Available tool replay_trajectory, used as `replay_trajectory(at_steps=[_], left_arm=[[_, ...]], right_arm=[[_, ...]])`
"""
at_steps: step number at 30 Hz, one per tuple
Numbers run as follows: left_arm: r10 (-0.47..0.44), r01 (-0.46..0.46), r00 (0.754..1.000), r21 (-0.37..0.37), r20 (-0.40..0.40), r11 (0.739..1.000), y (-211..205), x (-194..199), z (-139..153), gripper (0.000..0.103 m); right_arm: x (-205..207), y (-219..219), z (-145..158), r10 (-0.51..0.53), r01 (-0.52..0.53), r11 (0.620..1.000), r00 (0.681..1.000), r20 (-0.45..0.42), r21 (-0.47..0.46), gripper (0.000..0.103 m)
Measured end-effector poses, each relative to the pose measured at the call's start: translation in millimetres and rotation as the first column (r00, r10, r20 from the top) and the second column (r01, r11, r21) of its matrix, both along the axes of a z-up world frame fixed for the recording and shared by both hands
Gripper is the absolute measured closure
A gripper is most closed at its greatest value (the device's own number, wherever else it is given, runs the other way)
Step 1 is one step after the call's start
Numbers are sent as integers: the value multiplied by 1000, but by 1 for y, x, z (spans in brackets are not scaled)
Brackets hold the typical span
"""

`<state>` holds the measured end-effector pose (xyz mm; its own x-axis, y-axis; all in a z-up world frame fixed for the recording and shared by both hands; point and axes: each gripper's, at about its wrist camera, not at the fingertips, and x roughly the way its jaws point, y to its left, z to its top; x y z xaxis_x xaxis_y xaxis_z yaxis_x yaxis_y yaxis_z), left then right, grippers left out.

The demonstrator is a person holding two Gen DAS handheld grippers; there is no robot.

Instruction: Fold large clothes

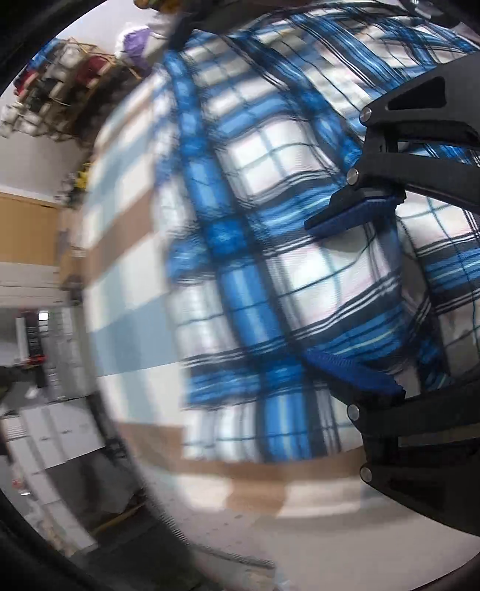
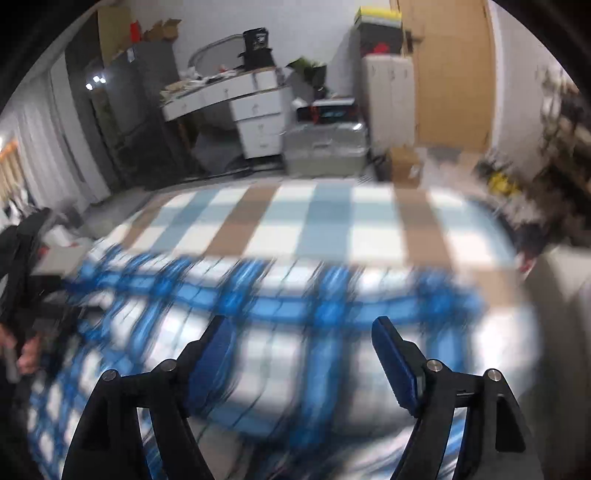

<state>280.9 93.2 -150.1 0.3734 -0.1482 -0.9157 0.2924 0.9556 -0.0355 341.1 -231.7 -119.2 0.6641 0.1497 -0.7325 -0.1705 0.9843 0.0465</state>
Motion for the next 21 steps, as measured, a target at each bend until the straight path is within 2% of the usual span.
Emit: replay_trajectory(at_steps=[2,4,6,8,10,11,13,15,16,17,19,21], left_arm=[[-8,7,998,18,58,1000,-1,-13,-1,41],[-13,11,998,39,57,999,-3,-20,1,41],[-36,36,999,8,37,999,-4,-26,11,41],[-73,75,994,-24,81,997,-9,-31,30,41],[-85,88,985,-8,147,996,-15,-30,43,41],[-87,90,984,-13,152,996,-18,-27,44,39],[-66,67,995,-13,74,998,-18,-10,25,37],[-34,34,999,0,-33,999,-16,5,-3,33],[-30,30,1000,32,7,999,-17,5,-8,28],[-36,35,999,56,6,998,-20,5,-9,24],[-5,6,1000,39,-27,999,-17,10,-5,24],[-21,22,999,55,-31,998,-19,16,-3,22]], right_arm=[[22,-6,-21,-33,27,998,992,-118,-56,24],[31,-12,-50,-46,24,995,969,-242,-94,23],[15,-6,-51,6,-36,984,985,-173,-173,23],[6,-1,-47,22,-62,973,983,-180,-221,23],[-1,-1,-35,33,-65,978,987,-159,-199,23],[-3,0,-30,42,-70,981,988,-147,-183,23],[1,4,-34,38,-73,977,984,-174,-199,23],[7,6,-53,28,-75,977,973,-227,-201,22],[7,4,-51,25,-63,982,979,-202,-181,20],[10,2,-52,24,-62,983,977,-210,-172,19],[17,2,-53,26,-65,983,975,-220,-174,17],[22,5,-52,28,-66,983,976,-215,-173,16]])
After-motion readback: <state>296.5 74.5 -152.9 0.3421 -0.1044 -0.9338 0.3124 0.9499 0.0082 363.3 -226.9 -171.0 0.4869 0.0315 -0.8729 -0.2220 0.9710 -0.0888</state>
